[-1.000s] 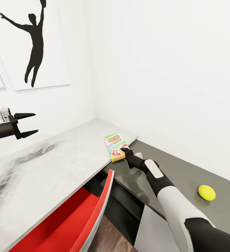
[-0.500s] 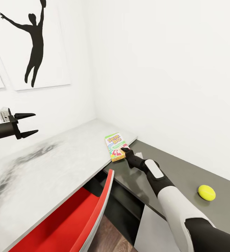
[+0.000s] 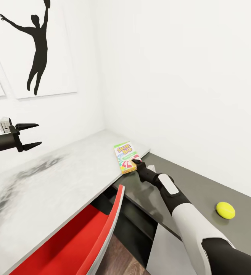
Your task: Put all the toys in the child's room - the three board games (two on the bed and one on the table), the two jigsaw puzzles on the table, and the tennis ball on the table - inside the toy box on the table in the child's room.
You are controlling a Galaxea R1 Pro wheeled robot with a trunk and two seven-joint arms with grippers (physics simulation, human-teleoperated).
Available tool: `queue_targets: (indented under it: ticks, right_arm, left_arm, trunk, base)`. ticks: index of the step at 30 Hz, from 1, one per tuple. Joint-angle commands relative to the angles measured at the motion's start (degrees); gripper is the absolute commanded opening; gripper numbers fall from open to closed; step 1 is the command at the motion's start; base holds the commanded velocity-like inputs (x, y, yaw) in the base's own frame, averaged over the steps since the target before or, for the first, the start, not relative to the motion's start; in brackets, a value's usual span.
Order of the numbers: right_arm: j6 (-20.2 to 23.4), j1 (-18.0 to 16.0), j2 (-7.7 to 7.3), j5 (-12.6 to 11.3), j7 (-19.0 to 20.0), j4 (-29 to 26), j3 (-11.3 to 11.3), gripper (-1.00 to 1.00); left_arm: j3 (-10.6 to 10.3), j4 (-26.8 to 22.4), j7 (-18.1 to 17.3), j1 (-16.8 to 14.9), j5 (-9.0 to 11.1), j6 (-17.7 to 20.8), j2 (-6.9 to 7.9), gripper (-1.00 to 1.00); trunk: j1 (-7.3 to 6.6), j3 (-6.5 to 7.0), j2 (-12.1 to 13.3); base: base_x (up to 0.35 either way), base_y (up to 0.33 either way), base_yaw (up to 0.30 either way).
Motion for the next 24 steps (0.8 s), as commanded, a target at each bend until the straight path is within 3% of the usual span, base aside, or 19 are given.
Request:
queue_targets:
  ticks: [1,11,24]
  right_arm:
    - [0.1,-0.03,0.0,-0.42,-0.22,-0.07,0.03,-1.0]
    - [0.14,-0.03,0.03,-0.44,0.15,-0.84,0.15,-1.0]
    - [0.38,-0.03,0.09,-0.53,0.03,-1.02,0.19,-1.0]
  left_arm:
    - [-0.26,0.1,-0.08,-0.1,0.24,0.04,0.08,1.0]
    - [-0.26,0.4,-0.08,-0.1,0.24,0.04,0.02,1.0]
    - [-0.26,0.56,-0.08,-0.1,0.24,0.04,-0.05,1.0]
  trunk:
    - [0.0,-0.06,-0.03]
    - [0.0,-0.06,-0.03]
    - [-2.86,2.28,5.18]
  base:
    - [0.0,0.0,0.0]
    - [0.0,0.0,0.0]
    - [0.0,0.0,0.0]
